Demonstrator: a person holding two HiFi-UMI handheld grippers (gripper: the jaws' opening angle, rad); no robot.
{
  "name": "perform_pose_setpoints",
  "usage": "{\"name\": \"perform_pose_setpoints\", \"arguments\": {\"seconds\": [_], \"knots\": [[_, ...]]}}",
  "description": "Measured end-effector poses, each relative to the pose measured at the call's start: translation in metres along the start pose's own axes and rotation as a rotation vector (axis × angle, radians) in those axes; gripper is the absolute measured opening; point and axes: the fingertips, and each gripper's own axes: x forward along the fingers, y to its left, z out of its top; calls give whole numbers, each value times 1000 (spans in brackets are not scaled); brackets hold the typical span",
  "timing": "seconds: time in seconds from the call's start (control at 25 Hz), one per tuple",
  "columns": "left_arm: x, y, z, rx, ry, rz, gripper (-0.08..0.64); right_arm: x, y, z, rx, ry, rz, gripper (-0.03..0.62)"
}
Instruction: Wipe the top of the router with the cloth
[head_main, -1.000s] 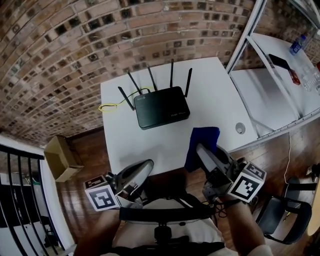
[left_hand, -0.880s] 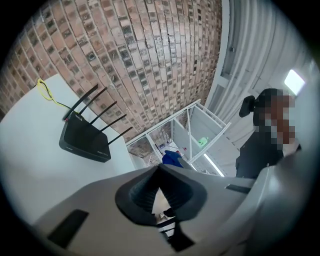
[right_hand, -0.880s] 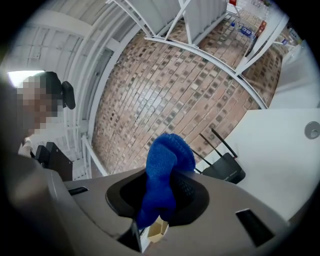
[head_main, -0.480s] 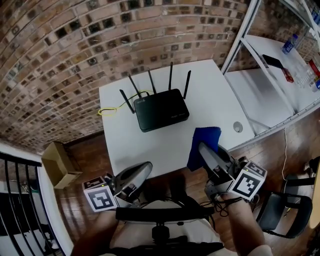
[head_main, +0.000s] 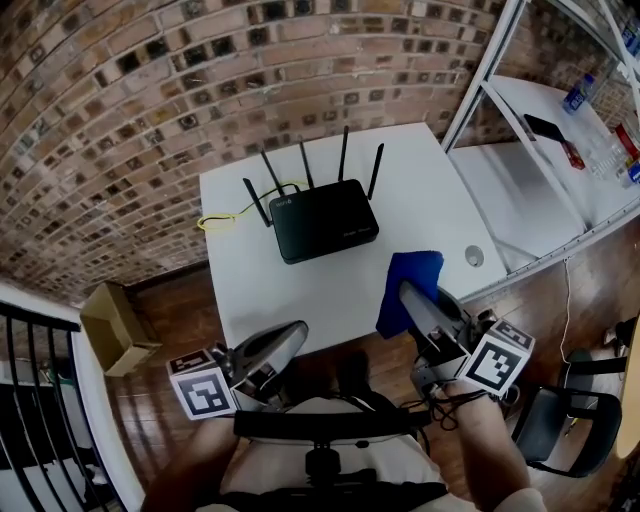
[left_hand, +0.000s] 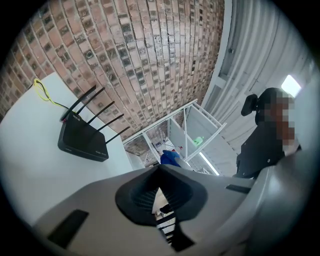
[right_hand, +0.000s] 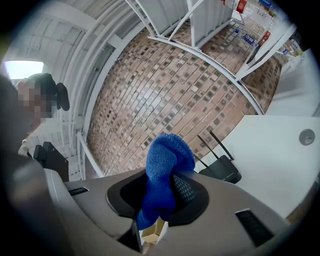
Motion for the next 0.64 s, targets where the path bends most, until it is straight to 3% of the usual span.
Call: {"name": "perform_pose_setpoints", "arguments": {"seconds": [0.64], "knots": [[-3, 3, -12, -10, 13, -12, 11, -6, 0, -14, -10, -7, -22, 109]]}}
